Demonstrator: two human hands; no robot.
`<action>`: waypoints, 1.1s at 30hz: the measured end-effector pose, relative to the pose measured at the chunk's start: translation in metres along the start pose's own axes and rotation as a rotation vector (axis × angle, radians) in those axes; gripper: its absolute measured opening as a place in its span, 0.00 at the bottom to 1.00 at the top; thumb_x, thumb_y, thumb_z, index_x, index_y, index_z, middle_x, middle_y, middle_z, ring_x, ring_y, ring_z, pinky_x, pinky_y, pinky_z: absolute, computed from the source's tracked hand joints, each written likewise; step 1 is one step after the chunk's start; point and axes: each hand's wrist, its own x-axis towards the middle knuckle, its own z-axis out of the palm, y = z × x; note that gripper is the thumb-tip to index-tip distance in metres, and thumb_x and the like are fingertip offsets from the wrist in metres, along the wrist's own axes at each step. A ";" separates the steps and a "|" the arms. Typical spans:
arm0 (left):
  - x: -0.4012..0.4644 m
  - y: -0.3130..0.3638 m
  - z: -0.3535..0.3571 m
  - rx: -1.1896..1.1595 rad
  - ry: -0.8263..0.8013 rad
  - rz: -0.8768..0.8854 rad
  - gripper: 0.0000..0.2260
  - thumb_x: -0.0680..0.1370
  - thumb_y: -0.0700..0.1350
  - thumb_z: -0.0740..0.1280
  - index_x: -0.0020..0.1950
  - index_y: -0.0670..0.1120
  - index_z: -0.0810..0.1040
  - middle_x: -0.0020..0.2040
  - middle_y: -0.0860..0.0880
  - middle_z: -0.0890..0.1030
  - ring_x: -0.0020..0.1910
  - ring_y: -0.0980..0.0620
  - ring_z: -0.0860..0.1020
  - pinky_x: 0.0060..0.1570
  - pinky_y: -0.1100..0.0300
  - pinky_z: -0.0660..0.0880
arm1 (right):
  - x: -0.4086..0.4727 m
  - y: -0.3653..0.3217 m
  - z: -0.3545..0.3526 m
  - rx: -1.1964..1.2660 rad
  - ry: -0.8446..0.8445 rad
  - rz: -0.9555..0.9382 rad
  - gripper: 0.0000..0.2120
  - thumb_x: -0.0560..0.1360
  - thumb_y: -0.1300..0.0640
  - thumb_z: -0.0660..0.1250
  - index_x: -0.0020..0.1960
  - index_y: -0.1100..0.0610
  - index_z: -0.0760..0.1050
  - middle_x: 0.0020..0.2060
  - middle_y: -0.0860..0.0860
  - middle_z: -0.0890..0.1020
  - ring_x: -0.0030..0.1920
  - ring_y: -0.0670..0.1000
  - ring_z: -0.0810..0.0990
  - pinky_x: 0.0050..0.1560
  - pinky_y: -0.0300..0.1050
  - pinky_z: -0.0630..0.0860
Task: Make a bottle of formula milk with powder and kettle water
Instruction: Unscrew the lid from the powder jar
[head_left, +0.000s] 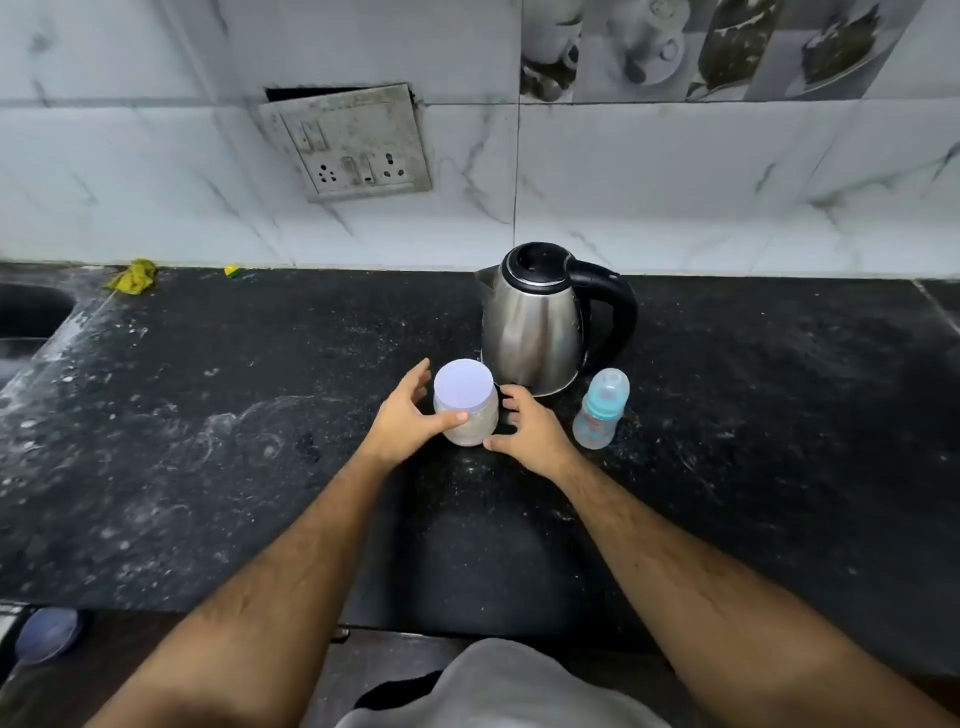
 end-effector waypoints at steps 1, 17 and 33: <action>0.002 0.003 0.001 -0.011 -0.009 0.009 0.56 0.57 0.62 0.79 0.80 0.51 0.58 0.77 0.50 0.66 0.75 0.52 0.67 0.74 0.48 0.65 | 0.003 0.000 -0.001 0.004 -0.020 -0.007 0.44 0.67 0.59 0.79 0.77 0.54 0.61 0.72 0.57 0.72 0.70 0.56 0.73 0.70 0.55 0.71; 0.006 0.016 -0.001 -0.028 -0.137 0.002 0.32 0.59 0.56 0.81 0.60 0.53 0.78 0.57 0.52 0.83 0.56 0.52 0.82 0.55 0.45 0.81 | -0.010 0.010 0.005 0.252 -0.171 -0.040 0.46 0.60 0.56 0.83 0.73 0.50 0.65 0.66 0.46 0.77 0.65 0.46 0.77 0.65 0.51 0.76; 0.004 0.046 0.003 -0.328 -0.273 0.014 0.30 0.67 0.43 0.77 0.68 0.44 0.74 0.59 0.43 0.81 0.53 0.50 0.83 0.50 0.57 0.80 | -0.035 -0.010 0.019 0.509 -0.132 -0.047 0.43 0.61 0.62 0.81 0.72 0.55 0.66 0.64 0.54 0.80 0.65 0.53 0.79 0.66 0.57 0.76</action>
